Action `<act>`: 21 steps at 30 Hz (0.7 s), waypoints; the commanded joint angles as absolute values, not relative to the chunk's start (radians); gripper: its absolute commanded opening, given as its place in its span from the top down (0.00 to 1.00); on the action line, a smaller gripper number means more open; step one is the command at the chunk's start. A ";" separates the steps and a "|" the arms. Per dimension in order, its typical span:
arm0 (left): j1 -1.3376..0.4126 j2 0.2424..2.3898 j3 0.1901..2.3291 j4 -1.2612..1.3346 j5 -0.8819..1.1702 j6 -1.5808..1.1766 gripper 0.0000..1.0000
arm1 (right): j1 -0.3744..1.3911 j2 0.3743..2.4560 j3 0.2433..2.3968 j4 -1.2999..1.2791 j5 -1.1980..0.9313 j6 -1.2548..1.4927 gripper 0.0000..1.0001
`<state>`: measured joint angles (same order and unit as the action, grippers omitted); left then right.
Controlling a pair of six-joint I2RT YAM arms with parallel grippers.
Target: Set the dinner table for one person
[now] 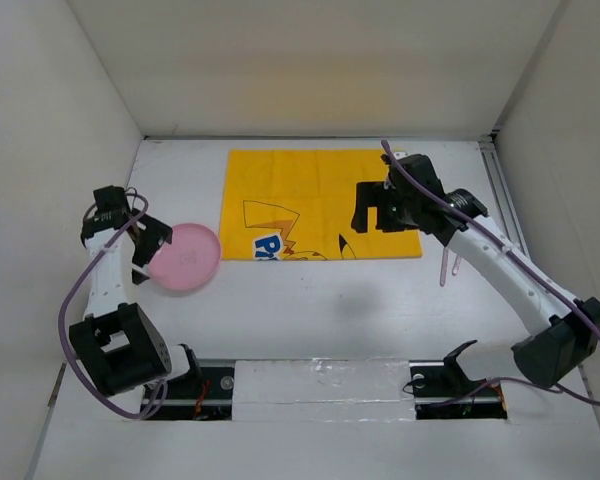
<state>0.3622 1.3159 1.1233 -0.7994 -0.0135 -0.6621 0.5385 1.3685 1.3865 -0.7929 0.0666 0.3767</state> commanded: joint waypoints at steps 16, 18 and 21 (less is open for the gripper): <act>0.359 1.429 0.861 -0.565 -0.031 -0.787 0.11 | 0.485 1.198 1.285 -0.614 -0.178 0.368 0.04; 0.359 1.463 0.851 -0.551 -0.031 -0.799 0.23 | 0.474 1.178 1.275 -0.601 -0.178 0.368 0.04; 0.359 1.505 0.851 -0.561 -0.055 -0.822 0.49 | 0.433 1.155 1.275 -0.601 -0.210 0.368 0.04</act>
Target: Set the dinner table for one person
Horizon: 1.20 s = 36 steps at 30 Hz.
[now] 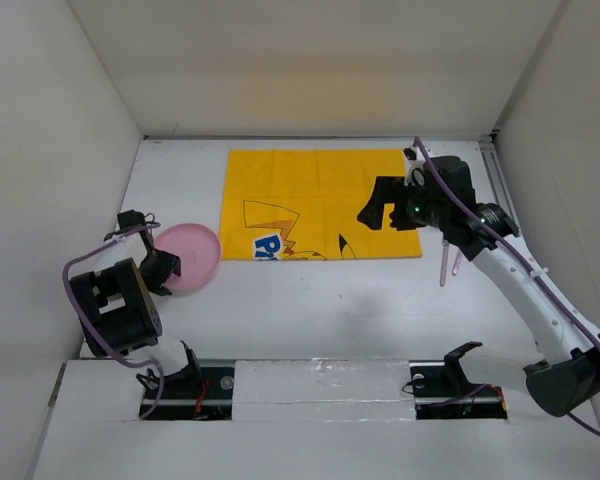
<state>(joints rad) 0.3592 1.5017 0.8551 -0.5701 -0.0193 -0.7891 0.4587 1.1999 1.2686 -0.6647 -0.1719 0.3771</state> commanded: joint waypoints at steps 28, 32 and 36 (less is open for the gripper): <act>0.286 1.604 1.607 -0.645 0.051 -0.896 1.00 | 0.302 1.190 1.433 -0.701 -0.281 0.337 0.05; 0.168 1.712 1.739 -0.598 0.178 -0.842 1.00 | 0.282 1.199 1.445 -0.719 -0.290 0.348 0.05; -0.075 1.942 2.028 -0.699 0.201 -0.801 1.00 | 0.259 1.210 1.517 -0.765 -0.261 0.348 0.05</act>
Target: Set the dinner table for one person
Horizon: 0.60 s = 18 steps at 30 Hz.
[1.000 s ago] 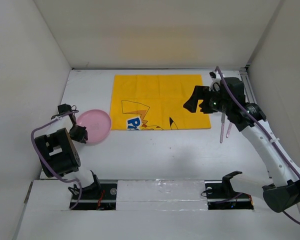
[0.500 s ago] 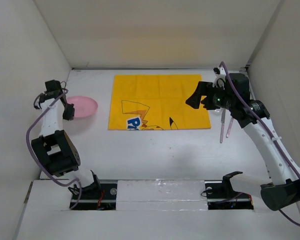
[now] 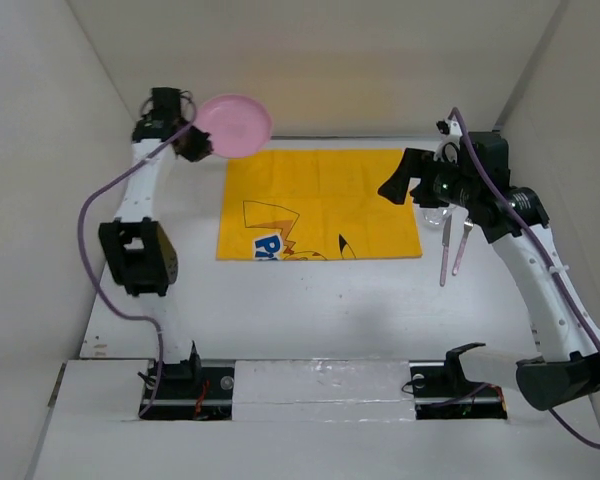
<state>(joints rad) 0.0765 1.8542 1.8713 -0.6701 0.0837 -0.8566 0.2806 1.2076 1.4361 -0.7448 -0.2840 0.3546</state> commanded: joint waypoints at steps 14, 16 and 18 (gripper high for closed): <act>-0.380 2.191 2.037 -0.526 0.337 -0.822 1.00 | 0.189 1.117 1.483 -0.811 -0.247 0.348 0.05; -0.380 2.213 2.037 -0.526 0.337 -0.822 1.00 | 0.189 1.106 1.473 -0.811 -0.247 0.348 0.05; -0.380 2.232 2.037 -0.526 0.325 -0.804 1.00 | 0.178 1.095 1.453 -0.811 -0.247 0.348 0.05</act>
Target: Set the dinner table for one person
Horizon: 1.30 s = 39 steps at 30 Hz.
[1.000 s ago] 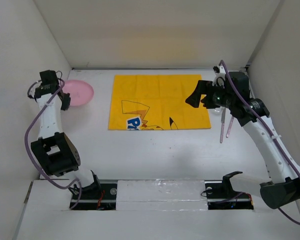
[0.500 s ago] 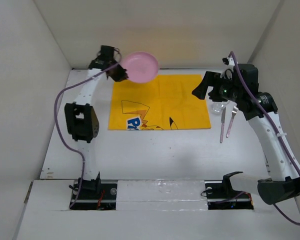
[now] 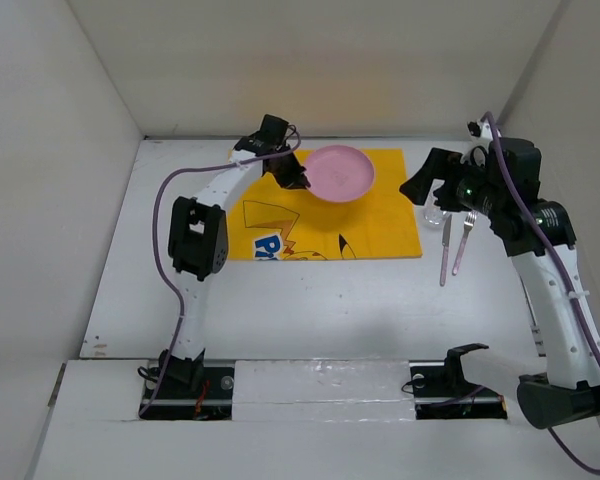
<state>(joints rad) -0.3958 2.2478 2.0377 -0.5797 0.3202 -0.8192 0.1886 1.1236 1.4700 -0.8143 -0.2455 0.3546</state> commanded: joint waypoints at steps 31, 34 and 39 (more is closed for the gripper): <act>-0.336 2.186 1.864 -0.525 0.247 -0.753 0.24 | 0.160 1.097 1.382 -0.793 -0.160 0.314 0.00; -0.336 2.135 1.873 -0.525 0.261 -0.744 0.00 | 0.137 1.141 1.401 -0.793 -0.115 0.287 0.00; -0.336 2.027 1.893 -0.567 0.285 -0.744 0.00 | 0.058 1.271 1.479 -0.817 -0.025 0.253 0.00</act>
<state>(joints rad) -0.3386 2.1677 1.8744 -0.5373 0.2634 -0.7605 0.1020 1.2068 1.4094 -0.8326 -0.1154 0.2909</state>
